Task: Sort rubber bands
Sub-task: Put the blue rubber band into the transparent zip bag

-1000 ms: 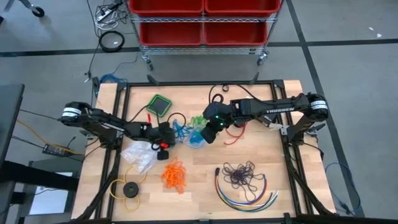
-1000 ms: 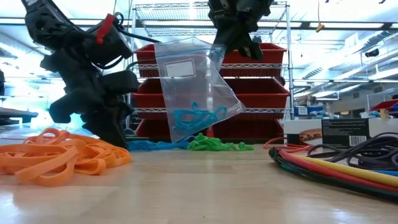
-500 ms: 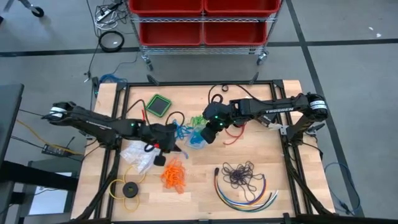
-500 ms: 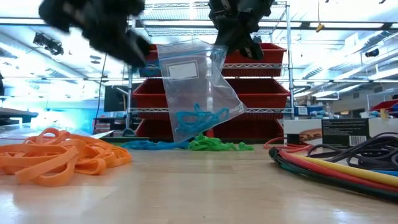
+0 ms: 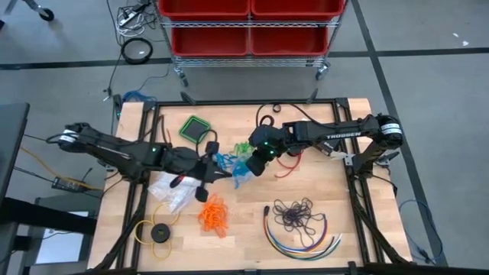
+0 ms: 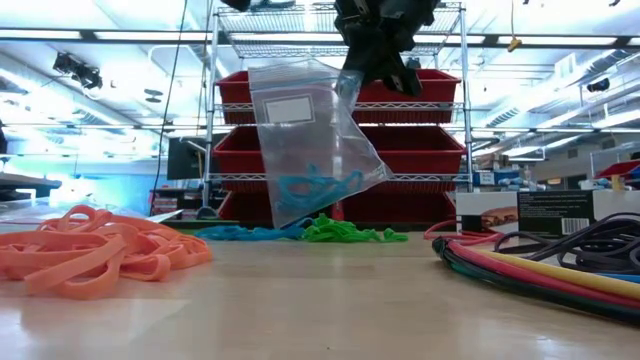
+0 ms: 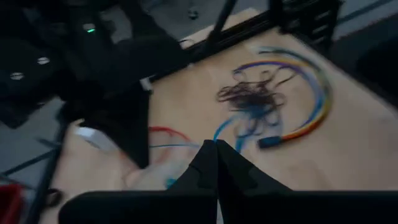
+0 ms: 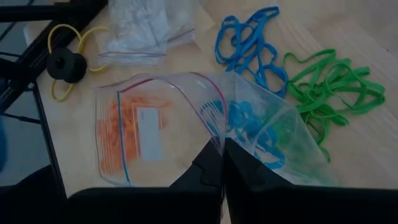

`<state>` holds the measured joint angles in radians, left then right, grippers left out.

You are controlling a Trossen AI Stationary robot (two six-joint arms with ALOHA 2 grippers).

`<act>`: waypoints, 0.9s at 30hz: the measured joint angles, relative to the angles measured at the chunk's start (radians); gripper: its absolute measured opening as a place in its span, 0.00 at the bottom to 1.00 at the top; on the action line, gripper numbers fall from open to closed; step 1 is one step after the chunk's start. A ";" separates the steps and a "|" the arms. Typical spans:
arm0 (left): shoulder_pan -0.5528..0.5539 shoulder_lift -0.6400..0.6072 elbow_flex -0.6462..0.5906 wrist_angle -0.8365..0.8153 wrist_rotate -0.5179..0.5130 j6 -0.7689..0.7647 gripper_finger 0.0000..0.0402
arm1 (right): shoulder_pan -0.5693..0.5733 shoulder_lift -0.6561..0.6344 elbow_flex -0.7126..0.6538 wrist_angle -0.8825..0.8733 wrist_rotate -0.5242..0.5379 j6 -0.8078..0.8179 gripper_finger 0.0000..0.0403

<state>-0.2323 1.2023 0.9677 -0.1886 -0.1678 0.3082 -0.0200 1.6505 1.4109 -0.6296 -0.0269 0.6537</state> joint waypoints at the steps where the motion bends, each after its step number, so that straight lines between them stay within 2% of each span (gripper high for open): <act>1: 0.004 0.011 0.000 0.015 -0.006 0.002 0.00 | 0.000 0.000 0.000 0.002 0.000 0.000 0.00; 11: 0.018 0.127 0.000 0.111 -0.058 0.003 0.00 | 0.000 0.000 0.000 0.009 0.005 -0.001 0.00; 15: 0.036 0.169 0.000 0.093 -0.192 0.003 0.00 | 0.000 0.000 0.000 0.008 0.006 -0.001 0.00; 17: 0.052 0.183 -0.001 0.082 -0.224 0.003 0.00 | 0.000 0.000 0.000 0.008 0.007 -0.001 0.00; 23: 0.062 0.197 -0.001 0.069 -0.206 0.003 0.01 | 0.000 0.000 0.000 0.007 0.008 -0.003 0.00; 27: 0.059 0.196 -0.001 0.069 -0.205 0.002 0.09 | 0.000 0.000 0.000 0.007 0.008 -0.003 0.00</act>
<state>-0.1730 1.3987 0.9665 -0.1200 -0.3729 0.3107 -0.0200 1.6505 1.4109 -0.6224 -0.0193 0.6506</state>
